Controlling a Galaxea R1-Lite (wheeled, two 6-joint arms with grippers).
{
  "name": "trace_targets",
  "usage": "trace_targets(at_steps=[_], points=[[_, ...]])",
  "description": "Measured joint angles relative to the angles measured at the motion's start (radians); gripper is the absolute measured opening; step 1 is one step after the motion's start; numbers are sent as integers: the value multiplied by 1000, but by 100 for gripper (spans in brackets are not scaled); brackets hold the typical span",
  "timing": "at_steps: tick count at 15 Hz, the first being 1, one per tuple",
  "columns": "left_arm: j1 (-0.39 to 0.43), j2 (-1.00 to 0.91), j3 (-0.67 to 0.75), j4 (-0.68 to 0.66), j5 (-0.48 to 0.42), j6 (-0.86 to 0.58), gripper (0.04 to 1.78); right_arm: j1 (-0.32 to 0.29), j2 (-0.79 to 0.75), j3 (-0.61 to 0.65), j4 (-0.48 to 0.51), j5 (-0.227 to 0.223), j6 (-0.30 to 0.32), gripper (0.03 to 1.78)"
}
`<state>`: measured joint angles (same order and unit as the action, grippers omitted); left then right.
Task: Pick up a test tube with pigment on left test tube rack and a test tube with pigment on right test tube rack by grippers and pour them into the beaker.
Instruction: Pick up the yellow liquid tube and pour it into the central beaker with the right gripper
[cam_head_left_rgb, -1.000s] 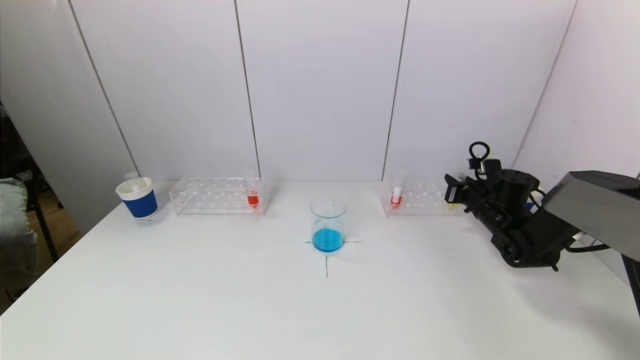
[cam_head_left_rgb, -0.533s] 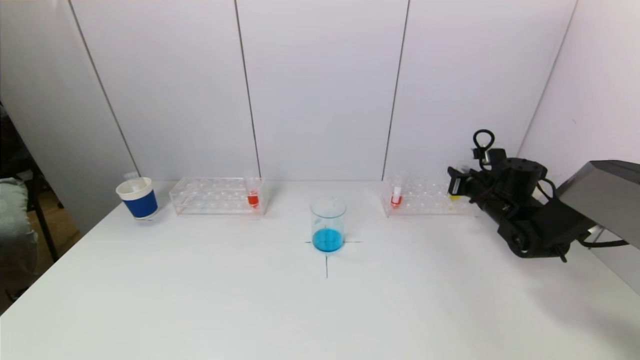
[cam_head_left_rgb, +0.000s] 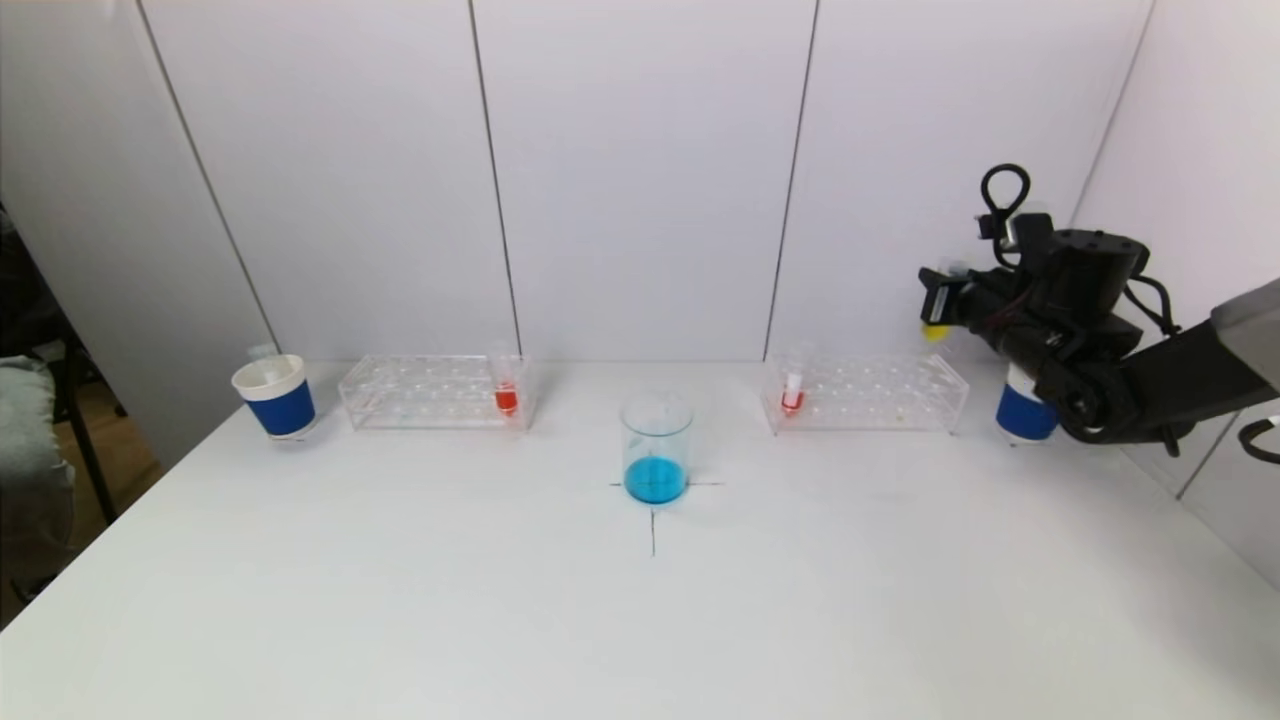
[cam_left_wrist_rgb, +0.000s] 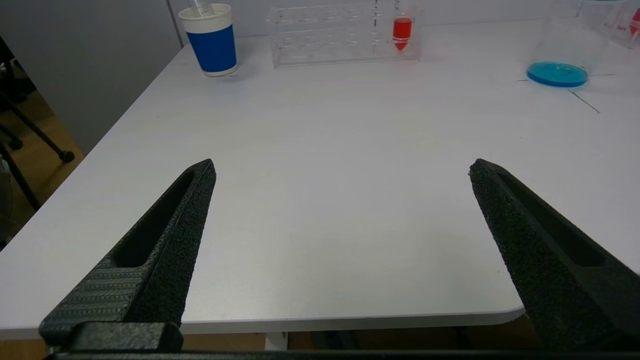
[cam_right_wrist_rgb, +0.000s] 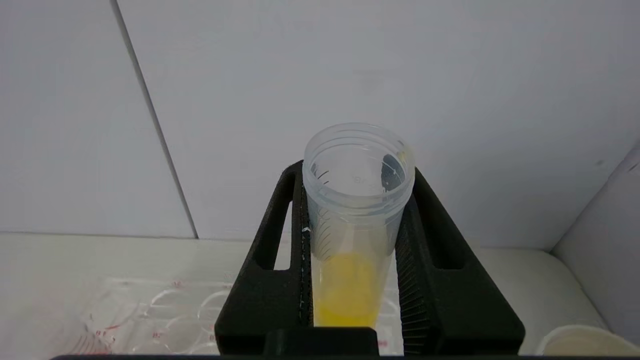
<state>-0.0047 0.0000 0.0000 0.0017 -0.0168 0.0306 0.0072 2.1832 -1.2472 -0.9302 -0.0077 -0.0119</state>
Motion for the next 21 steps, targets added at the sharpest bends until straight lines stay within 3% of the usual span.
trace_targets(at_steps=[9,13,18,21], points=[[0,0,0,0,0,0,177,13,-143,-347,469,3,2,53],[0,0,0,0,0,0,177,57,-153,-522,708,-1,2,53],[0,0,0,0,0,0,177,179,-152,-550,728,16,-30,53],[0,0,0,0,0,0,177,237,-156,-529,722,119,-143,53]])
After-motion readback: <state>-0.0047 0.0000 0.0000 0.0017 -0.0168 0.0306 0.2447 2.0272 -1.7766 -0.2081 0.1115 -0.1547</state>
